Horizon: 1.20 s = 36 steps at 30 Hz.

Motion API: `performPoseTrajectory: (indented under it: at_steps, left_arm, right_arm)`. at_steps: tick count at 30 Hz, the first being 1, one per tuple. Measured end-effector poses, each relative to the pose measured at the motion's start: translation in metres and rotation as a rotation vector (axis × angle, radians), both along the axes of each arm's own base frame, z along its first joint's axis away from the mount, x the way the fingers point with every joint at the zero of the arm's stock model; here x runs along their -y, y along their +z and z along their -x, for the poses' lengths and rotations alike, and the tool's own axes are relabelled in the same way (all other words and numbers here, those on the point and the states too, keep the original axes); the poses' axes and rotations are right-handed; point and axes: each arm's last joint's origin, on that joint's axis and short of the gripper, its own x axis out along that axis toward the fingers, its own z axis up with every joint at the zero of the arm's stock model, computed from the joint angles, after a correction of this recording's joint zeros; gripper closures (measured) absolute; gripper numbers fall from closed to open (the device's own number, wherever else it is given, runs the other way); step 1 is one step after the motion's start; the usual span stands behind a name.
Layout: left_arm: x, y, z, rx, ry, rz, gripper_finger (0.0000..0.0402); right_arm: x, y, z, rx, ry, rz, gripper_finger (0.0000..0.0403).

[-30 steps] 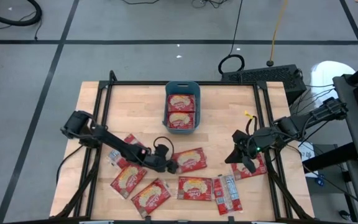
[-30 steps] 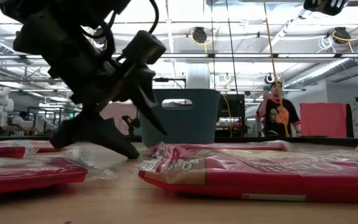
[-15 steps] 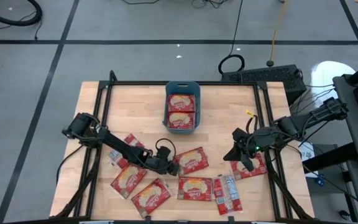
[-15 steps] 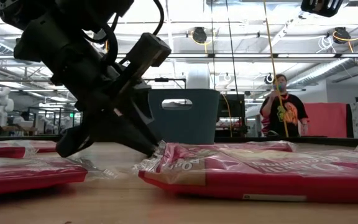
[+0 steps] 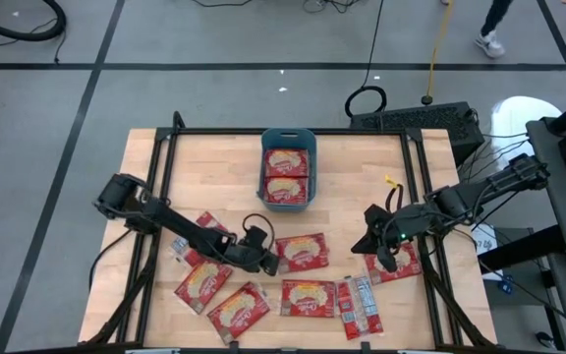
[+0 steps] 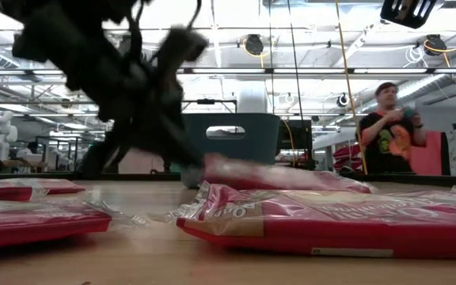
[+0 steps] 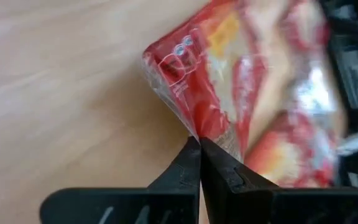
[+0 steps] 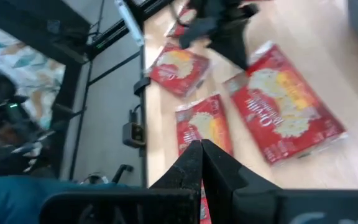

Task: Sort popcorn bags into baskets
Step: Put the red popcorn bag into the blue bin

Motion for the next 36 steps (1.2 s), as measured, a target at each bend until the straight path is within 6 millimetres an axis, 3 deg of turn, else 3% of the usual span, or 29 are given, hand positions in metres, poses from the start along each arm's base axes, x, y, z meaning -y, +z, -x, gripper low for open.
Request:
performPoseTrajectory:
  at_steps: [5, 15, 19, 27, 36]
  left_arm:
    - [0.0, 0.011, -0.001, 0.032, -0.047, -0.047, 0.04]
    - [0.006, 0.034, -0.013, 0.105, -0.161, -0.17, 0.0401]
    - [0.008, 0.046, -0.02, 0.138, -0.212, -0.259, 0.0401]
    - [0.013, 0.07, -0.033, 0.201, -0.349, -0.47, 0.0401]
    - [0.012, 0.076, -0.036, 0.194, -0.402, -0.552, 0.0401]
  right_arm:
    - [0.001, -0.01, -0.003, -0.008, -0.049, 0.034, 0.0377]
    - [0.018, -0.078, -0.012, -0.128, -0.174, -0.018, 0.0279]
    - [0.029, -0.094, -0.024, -0.135, -0.166, 0.006, 0.0234]
    - [0.042, -0.105, -0.051, 0.021, 0.009, 0.242, 0.0151]
    - [0.069, -0.12, -0.081, 0.184, 0.224, 0.166, 0.0148]
